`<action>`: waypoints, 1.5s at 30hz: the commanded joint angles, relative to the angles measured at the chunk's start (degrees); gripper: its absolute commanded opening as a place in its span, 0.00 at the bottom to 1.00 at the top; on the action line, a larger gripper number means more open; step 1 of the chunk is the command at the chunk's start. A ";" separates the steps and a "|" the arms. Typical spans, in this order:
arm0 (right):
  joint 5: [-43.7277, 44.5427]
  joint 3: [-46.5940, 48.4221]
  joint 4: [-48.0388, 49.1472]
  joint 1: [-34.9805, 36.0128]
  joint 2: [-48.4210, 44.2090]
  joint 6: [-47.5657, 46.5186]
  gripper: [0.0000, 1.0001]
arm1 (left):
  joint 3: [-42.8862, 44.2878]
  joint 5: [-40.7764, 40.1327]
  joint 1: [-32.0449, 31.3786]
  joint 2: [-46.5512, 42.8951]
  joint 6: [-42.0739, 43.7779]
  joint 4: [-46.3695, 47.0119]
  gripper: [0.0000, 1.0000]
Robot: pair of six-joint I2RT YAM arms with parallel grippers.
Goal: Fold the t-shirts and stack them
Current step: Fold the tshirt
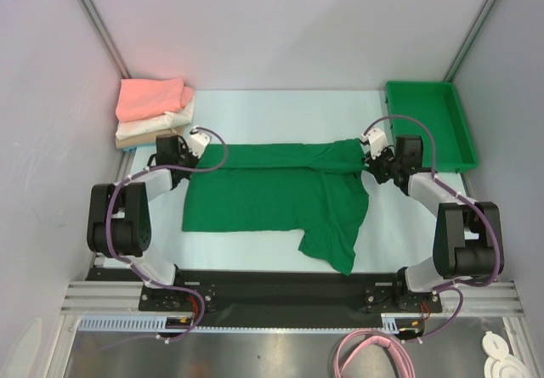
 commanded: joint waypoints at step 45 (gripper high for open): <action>8.15 17.03 5.57 3.14 13.08 6.18 0.15 | 5.69 21.87 -5.71 2.82 -18.15 -20.51 0.00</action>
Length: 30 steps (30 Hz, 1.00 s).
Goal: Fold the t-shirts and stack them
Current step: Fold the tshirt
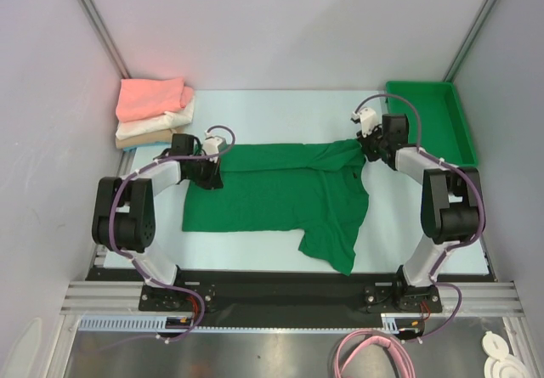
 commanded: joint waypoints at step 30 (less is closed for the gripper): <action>-24.32 2.93 -21.07 4.38 1.84 -6.59 0.34 | -1.97 0.60 -0.08 2.41 2.54 4.33 0.00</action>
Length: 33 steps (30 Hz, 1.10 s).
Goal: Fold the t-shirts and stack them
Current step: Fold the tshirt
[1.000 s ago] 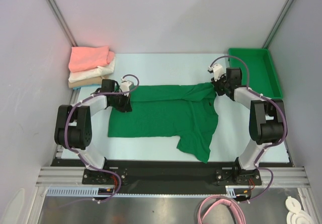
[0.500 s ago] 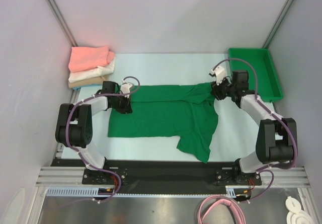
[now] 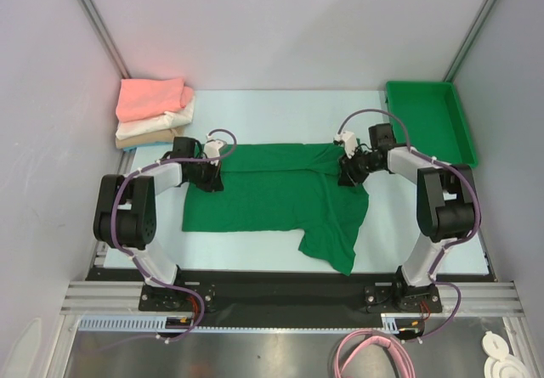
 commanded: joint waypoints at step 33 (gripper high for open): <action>13.68 8.12 8.13 9.67 6.66 3.91 0.41 | 1.08 0.01 -0.08 2.29 1.47 0.33 0.01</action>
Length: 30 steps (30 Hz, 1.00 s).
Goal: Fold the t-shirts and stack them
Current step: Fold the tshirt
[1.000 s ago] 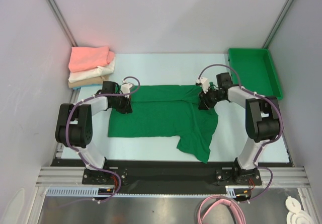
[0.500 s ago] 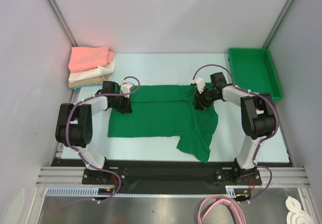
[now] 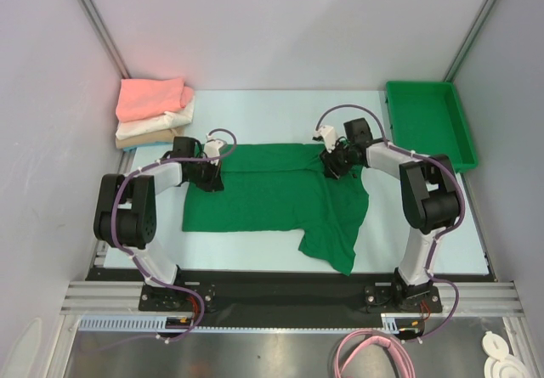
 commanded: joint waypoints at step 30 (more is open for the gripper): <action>-1.26 -2.42 -6.83 2.62 -11.81 -4.33 0.11 | 0.57 -0.74 -0.07 -0.54 1.93 -0.72 0.00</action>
